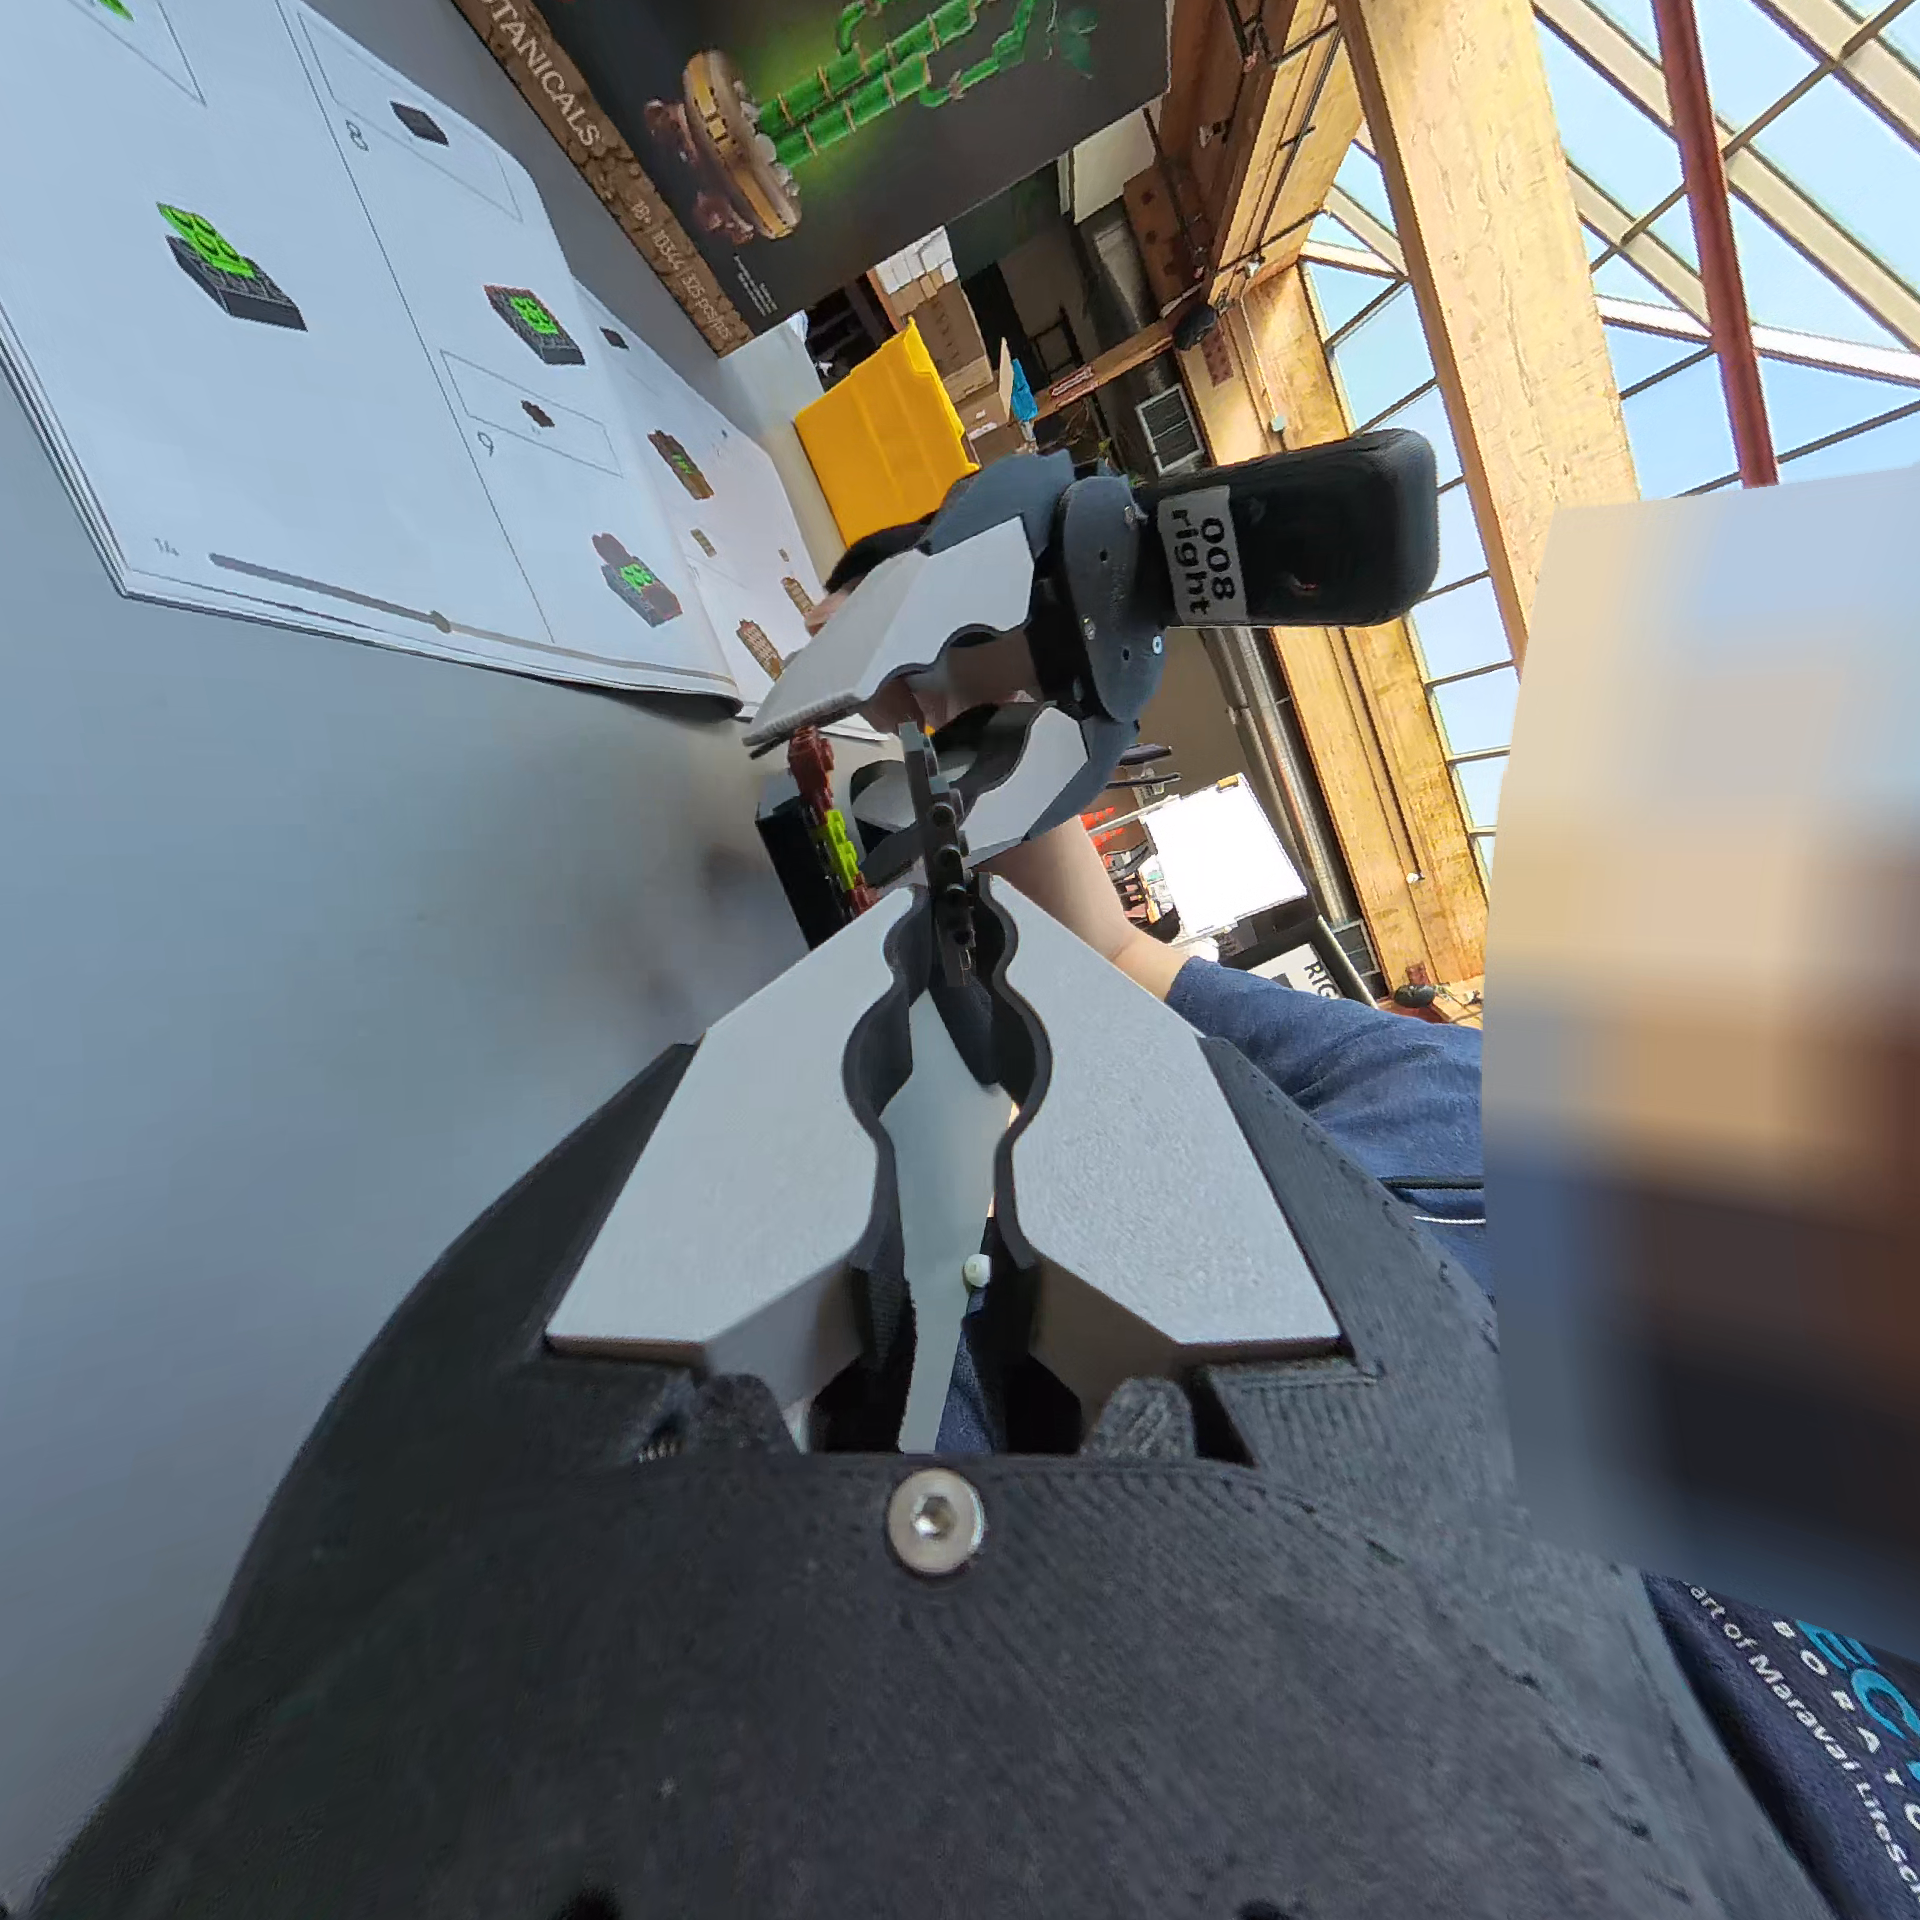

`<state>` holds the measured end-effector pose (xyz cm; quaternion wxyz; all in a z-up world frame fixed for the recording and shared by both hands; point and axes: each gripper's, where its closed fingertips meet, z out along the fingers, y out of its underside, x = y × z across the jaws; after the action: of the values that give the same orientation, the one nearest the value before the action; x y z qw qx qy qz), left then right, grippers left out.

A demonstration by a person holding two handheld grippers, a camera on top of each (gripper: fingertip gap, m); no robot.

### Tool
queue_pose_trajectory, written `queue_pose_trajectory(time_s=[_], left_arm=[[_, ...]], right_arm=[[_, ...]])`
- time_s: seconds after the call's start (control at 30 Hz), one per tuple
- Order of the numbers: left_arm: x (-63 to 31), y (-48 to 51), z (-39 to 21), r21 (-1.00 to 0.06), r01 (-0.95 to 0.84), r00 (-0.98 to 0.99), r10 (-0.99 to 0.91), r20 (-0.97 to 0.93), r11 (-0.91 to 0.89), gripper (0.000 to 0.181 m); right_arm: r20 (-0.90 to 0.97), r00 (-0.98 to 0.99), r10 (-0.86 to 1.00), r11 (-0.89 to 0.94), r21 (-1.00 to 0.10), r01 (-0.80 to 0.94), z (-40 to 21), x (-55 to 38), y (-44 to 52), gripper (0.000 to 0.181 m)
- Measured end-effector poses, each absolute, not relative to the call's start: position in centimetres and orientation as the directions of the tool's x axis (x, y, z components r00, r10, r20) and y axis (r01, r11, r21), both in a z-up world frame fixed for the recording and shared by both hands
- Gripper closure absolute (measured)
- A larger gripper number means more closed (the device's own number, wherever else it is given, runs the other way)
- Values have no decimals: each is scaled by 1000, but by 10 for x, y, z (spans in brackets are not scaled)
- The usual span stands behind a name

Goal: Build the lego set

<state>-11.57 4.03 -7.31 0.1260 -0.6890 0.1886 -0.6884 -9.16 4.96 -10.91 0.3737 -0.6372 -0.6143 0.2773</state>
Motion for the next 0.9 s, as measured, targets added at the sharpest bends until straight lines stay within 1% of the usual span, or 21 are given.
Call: queue_pose_trajectory(time_s=[0.07,0.2,0.33,0.57,0.6,0.67,0.8,0.9], left_arm=[[-113,40,-78,-438,-104,23,-443,896,-893,176],[-106,38,-78,-423,-120,46,-430,901,-898,176],[-103,39,-78,-436,-130,86,-448,890,-891,176],[-101,41,-66,-478,-137,109,-493,863,-868,176],[-102,42,-64,-485,-133,111,-499,859,-864,175],[-103,42,-61,-493,-125,113,-506,855,-861,176],[-104,40,-60,-496,-137,126,-512,850,-857,176],[-105,40,-54,-476,-108,81,-485,871,-873,176]], right_arm=[[114,99,988,38,-822,568,-106,-91,48,142],[164,105,981,75,-816,574,-101,-92,48,142],[194,125,973,92,-823,561,-93,-91,50,142],[241,142,960,130,-836,534,-81,-92,50,143],[251,142,958,141,-838,527,-79,-92,49,149],[263,148,953,153,-844,515,-74,-92,49,150],[294,150,944,180,-841,511,-73,-94,49,149],[308,154,939,201,-855,479,-66,-94,48,149]])
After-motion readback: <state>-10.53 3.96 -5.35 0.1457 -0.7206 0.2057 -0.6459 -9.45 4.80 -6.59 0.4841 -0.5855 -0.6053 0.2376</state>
